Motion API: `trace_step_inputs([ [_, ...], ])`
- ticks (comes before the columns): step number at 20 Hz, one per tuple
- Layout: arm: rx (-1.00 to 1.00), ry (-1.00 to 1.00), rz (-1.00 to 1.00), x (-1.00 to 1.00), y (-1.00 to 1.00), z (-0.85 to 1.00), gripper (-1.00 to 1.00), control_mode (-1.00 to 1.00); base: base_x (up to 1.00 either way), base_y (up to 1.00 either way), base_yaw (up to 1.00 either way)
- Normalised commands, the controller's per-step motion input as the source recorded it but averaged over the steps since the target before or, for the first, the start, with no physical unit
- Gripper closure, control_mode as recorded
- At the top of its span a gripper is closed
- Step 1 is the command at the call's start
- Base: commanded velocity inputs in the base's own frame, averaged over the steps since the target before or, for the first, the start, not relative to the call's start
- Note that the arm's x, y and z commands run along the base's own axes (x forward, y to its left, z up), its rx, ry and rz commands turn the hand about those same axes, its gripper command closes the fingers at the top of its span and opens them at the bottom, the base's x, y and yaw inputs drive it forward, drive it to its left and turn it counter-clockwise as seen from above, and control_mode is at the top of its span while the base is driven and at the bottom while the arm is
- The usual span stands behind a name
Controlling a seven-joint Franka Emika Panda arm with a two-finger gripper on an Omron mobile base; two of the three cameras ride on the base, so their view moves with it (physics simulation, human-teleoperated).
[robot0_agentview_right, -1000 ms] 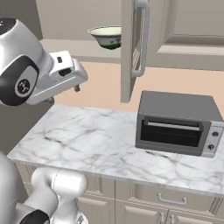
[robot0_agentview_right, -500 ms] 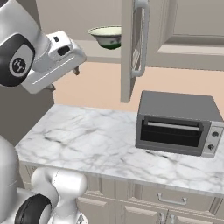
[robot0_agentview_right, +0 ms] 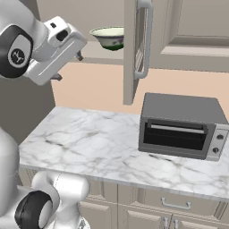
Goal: Move the bowls from the cabinet to the plates on the dining table.
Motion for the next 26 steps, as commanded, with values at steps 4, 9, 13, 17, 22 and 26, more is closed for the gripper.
trace_step_inputs([
  [4,-0.08,-0.08,0.00,0.37,0.00,0.11,-1.00,-1.00,0.00,0.00,0.00],
  [9,-0.01,-0.05,0.00,0.49,0.00,0.11,-1.00,-1.00,0.00,0.00,0.00],
  [13,-0.03,-0.04,0.00,0.39,0.00,0.33,-1.00,-1.00,0.00,0.00,0.00],
  [17,-0.03,-0.02,0.00,0.41,0.00,0.26,-1.00,-1.00,0.00,0.00,0.00],
  [22,-0.01,0.00,0.00,0.53,0.00,0.02,-1.00,-1.00,0.00,0.00,0.00],
  [26,0.00,0.00,0.01,0.64,0.00,0.00,-1.00,-1.00,0.00,0.00,0.00],
])
